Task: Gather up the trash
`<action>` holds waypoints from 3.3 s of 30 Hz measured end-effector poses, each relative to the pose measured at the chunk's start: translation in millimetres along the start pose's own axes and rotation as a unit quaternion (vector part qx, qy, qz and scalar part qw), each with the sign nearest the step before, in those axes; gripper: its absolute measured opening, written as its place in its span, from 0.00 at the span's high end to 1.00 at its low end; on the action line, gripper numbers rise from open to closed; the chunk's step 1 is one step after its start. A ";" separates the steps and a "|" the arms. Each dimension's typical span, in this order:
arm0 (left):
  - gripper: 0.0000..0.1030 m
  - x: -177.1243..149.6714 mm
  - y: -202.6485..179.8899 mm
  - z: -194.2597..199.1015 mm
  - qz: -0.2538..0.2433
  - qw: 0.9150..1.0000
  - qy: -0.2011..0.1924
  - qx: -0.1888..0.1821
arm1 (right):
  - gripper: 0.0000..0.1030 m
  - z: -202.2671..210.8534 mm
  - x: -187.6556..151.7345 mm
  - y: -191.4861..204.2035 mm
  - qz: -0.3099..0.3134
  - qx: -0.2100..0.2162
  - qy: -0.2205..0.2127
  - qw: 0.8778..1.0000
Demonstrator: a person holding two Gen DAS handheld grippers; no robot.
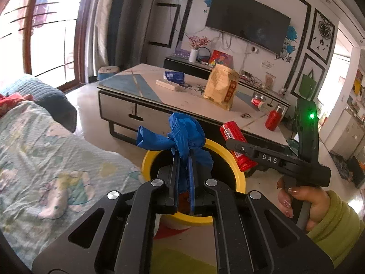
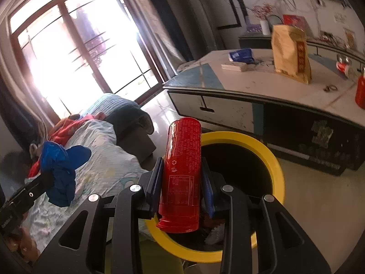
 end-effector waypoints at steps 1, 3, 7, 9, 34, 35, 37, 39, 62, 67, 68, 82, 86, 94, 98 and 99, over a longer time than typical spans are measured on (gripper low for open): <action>0.97 -0.2 -0.1 -3.5 -0.001 1.000 0.003 -0.002 | 0.71 -1.2 -0.2 -4.5 -0.006 -0.002 0.003 1.000; 0.97 -1.8 -2.9 -14.3 -0.003 1.000 0.012 -0.009 | 0.71 -3.8 -2.6 -14.0 -0.015 -0.005 0.008 1.000; 0.97 -2.5 -6.6 -33.7 -0.010 0.999 0.028 -0.016 | 0.71 -10.0 -5.9 -31.2 -0.037 -0.007 0.021 0.999; 0.97 -3.1 -7.3 -41.5 -0.007 0.999 0.034 -0.020 | 0.71 -12.3 -8.0 -39.2 -0.045 -0.008 0.025 0.999; 0.96 -7.5 16.5 -113.5 0.017 0.994 0.101 -0.028 | 0.70 -34.0 -19.3 -46.7 -0.055 0.026 0.072 0.996; 0.96 -6.8 17.0 -115.4 0.016 0.994 0.103 -0.026 | 0.69 -34.7 -19.9 -46.8 -0.056 0.026 0.074 0.995; 0.94 -4.7 18.9 -118.4 0.018 0.994 0.105 -0.026 | 0.69 -35.9 -20.6 -47.4 -0.060 0.024 0.076 0.995; 0.87 -4.4 17.9 -118.4 0.019 0.994 0.103 -0.023 | 0.69 -37.5 -20.7 -48.1 -0.063 0.026 0.078 0.995; 0.11 -5.9 42.6 -31.2 0.058 0.997 0.045 0.032 | 0.07 36.5 -43.7 -14.2 0.050 -0.056 -0.009 0.997; 0.11 -13.6 50.5 14.9 0.063 0.996 0.018 0.064 | 0.06 47.0 -49.4 14.1 0.058 -0.042 -0.020 0.997; 0.11 -15.1 52.1 21.5 0.065 0.995 0.015 0.068 | 0.06 49.4 -49.6 21.6 0.062 -0.041 -0.025 0.997; 0.11 -52.1 53.5 138.2 0.054 0.983 -0.051 0.169 | 0.06 97.9 -57.4 113.7 0.113 -0.009 -0.144 0.983; 0.11 -67.3 45.6 168.5 0.040 0.976 -0.084 0.197 | 0.06 114.1 -65.8 129.3 0.110 0.000 -0.187 0.976; 0.11 -89.1 28.5 207.9 0.023 0.963 -0.146 0.226 | 0.06 141.3 -96.0 147.4 0.117 0.025 -0.254 0.960; 0.11 -93.1 24.9 218.7 0.022 0.959 -0.170 0.227 | 0.06 146.5 -105.4 150.1 0.126 0.025 -0.279 0.952; 0.11 -93.0 25.2 219.5 0.022 0.958 -0.172 0.227 | 0.06 146.2 -106.4 150.2 0.126 0.023 -0.279 0.952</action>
Point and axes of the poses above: each gripper's, at about its wrist camera, not at the fingertips, and z roughly against the way its jaws point, y to its left, x to its top, the point moved 1 cm from there along -z, roughly the way its jaws point, and after that the axes turned 15 degrees about -x, right-handed, at the moved point
